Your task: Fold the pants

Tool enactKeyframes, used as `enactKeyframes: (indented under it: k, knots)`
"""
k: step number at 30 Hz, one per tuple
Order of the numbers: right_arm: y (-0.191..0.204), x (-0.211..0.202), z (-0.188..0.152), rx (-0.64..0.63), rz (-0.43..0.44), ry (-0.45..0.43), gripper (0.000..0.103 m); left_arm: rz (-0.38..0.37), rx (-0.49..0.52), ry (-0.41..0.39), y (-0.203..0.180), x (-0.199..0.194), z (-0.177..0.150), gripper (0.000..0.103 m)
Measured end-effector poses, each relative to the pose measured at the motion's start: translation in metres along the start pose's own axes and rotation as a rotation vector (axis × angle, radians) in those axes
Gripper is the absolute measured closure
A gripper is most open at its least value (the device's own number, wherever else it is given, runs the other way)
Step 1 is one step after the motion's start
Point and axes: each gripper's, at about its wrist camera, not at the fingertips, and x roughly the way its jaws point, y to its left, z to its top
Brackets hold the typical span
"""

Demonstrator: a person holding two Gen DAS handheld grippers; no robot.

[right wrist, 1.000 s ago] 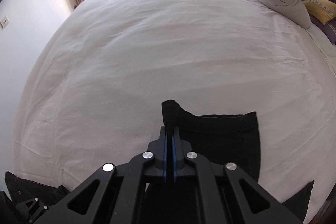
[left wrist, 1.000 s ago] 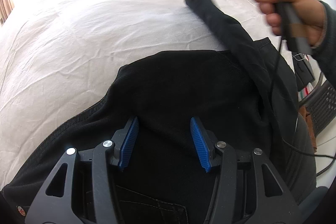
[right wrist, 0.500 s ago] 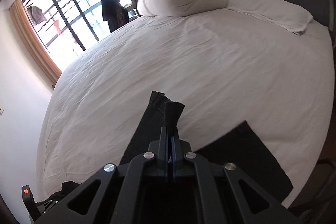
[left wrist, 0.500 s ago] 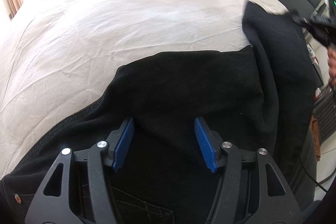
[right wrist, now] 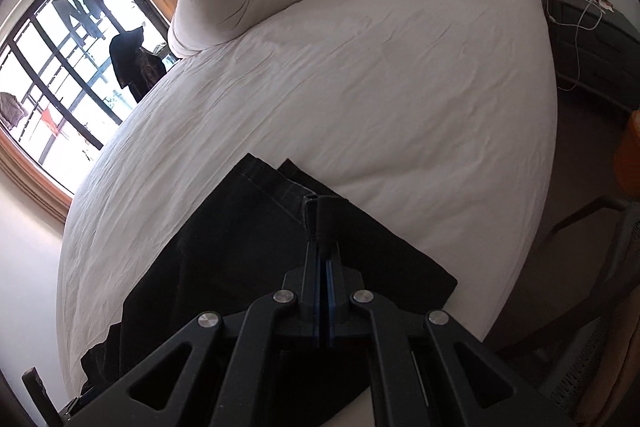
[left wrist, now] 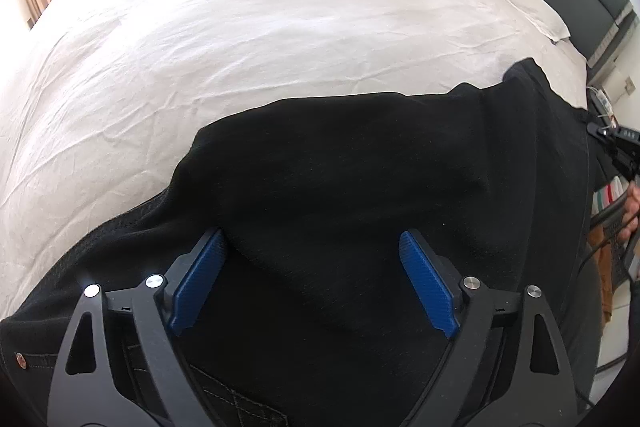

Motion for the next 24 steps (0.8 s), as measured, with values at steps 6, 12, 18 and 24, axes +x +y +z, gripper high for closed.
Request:
enactKeyframes:
  k: [6,12,18,24]
  knots:
    - [-0.014,-0.007,-0.005,0.044,-0.020,-0.040,0.100,0.017,-0.009,-0.006,-0.006,0.002,0.001,0.012]
    - [-0.033,-0.004,-0.014,0.091,-0.029,-0.020,0.100,0.026,0.000,-0.011,-0.015,0.008,0.003,0.009]
    - [-0.042,0.008,-0.021,0.095,-0.040,0.018,0.100,0.019,0.007,-0.020,-0.009,0.009,0.007,0.007]
    - [-0.047,0.015,-0.026,0.087,-0.044,0.028,0.101,-0.063,-0.057,-0.064,0.021,-0.008,0.006,0.007]
